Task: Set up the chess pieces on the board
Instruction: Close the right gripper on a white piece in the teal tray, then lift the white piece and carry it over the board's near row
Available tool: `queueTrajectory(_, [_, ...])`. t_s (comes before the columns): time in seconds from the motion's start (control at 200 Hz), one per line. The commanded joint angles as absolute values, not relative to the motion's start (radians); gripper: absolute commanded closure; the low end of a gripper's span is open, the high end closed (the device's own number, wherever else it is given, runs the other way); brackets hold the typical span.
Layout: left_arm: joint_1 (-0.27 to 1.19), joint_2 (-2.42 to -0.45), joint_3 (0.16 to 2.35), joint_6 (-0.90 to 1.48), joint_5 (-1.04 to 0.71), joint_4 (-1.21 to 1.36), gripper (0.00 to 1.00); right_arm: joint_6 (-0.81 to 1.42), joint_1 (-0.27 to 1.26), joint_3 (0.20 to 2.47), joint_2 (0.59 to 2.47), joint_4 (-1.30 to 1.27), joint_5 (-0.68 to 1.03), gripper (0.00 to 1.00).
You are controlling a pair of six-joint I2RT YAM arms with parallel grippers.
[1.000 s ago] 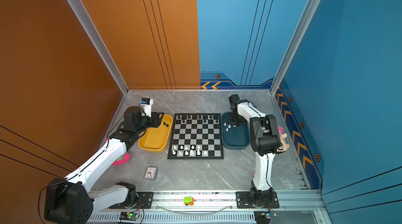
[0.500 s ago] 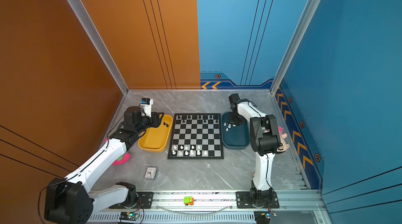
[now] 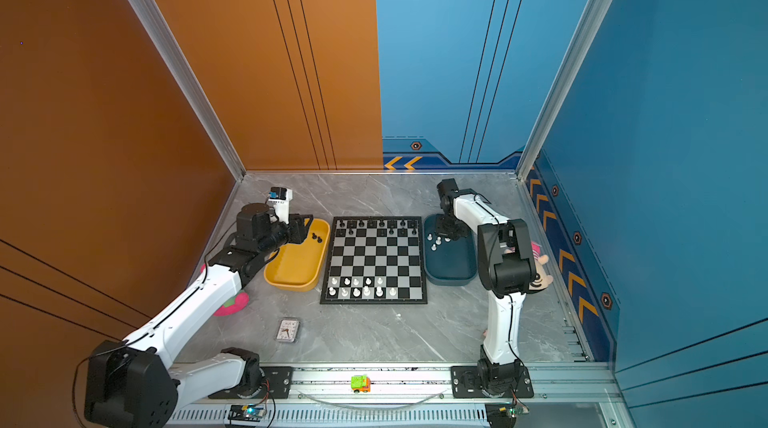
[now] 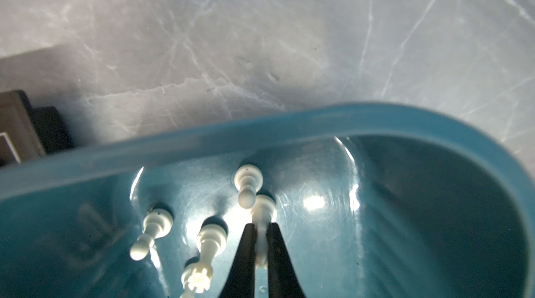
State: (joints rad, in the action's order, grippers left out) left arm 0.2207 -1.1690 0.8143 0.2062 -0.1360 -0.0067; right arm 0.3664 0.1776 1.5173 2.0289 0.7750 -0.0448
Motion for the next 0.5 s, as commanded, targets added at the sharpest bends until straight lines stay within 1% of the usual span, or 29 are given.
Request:
queueTrajectory(0.0, [0.210, -1.144, 0.821, 0.196, -0.154, 0.006, 0.53, 0.363, 0.183, 1.511, 1.959, 0.832, -0.058, 0.98])
queueTrajectory(0.165, [0.210, -1.135, 0.813, 0.197, -0.156, 0.011, 0.53, 0.358, 0.190, 1.496, 1.915, 0.857, -0.060, 1.00])
queueTrajectory(0.491, [0.209, -1.114, 0.797, 0.199, -0.160, 0.015, 0.53, 0.341, 0.250, 1.438, 1.808, 0.926, -0.084, 1.00])
